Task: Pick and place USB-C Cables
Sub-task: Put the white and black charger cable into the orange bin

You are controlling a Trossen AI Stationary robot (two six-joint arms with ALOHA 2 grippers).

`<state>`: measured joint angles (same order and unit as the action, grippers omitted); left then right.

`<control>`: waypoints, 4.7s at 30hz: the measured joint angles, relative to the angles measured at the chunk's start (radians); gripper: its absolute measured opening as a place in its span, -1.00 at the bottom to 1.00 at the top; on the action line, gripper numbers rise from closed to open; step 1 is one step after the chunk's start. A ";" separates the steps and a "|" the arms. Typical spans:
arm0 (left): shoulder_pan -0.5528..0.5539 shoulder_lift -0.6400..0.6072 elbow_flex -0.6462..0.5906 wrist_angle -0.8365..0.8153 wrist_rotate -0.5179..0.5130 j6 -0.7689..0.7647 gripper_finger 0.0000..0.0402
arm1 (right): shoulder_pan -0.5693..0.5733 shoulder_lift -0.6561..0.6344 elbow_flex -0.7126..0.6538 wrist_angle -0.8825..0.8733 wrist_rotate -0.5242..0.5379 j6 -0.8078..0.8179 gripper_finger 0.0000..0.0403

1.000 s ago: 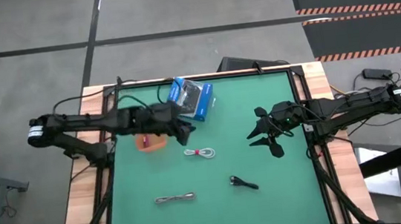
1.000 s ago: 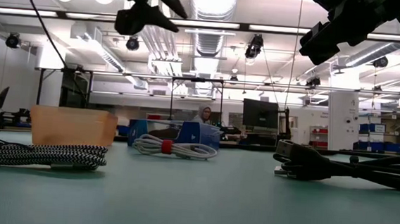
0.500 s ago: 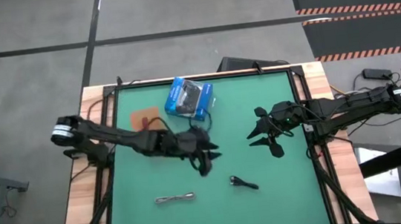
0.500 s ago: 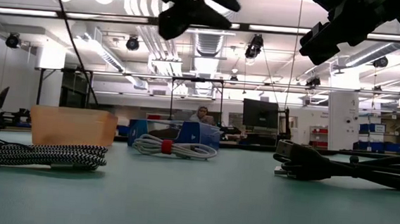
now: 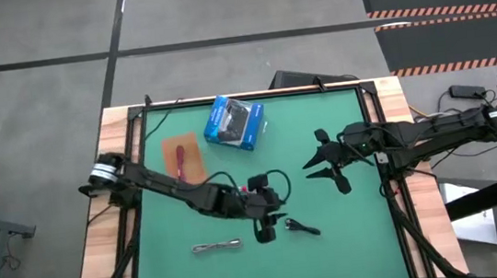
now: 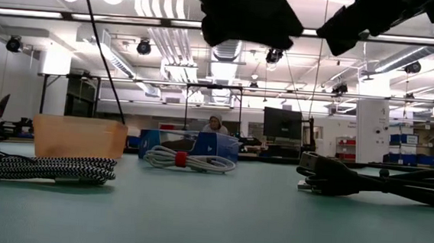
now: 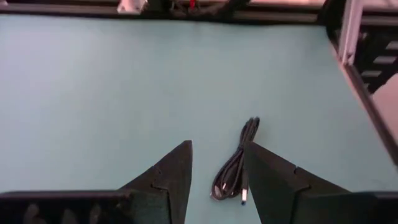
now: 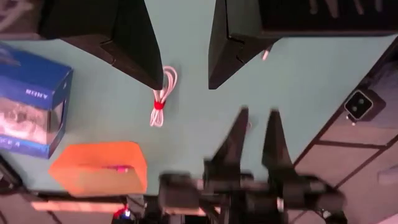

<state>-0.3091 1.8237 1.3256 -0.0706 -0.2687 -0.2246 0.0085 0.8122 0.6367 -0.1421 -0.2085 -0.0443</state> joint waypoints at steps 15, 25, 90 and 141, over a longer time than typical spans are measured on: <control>-0.181 0.014 0.000 -0.277 0.008 -0.234 -0.35 | 0.000 -0.011 -0.009 0.001 0.000 0.025 -0.41; -0.263 0.014 -0.007 -0.708 0.099 -0.528 -0.35 | 0.000 -0.011 -0.013 0.000 0.000 0.033 -0.41; -0.197 -0.234 -0.148 -0.709 0.208 -1.092 -0.93 | 0.000 -0.010 -0.016 -0.034 0.000 0.046 -0.41; 0.702 -0.508 -0.170 -1.099 0.225 -1.174 -0.92 | 0.000 -0.011 -0.016 -0.115 0.000 0.007 -0.41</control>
<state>0.3924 1.3162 1.1557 -1.1701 -0.0441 -1.3986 0.0082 0.8017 0.6205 -0.2573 -0.2081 -0.0372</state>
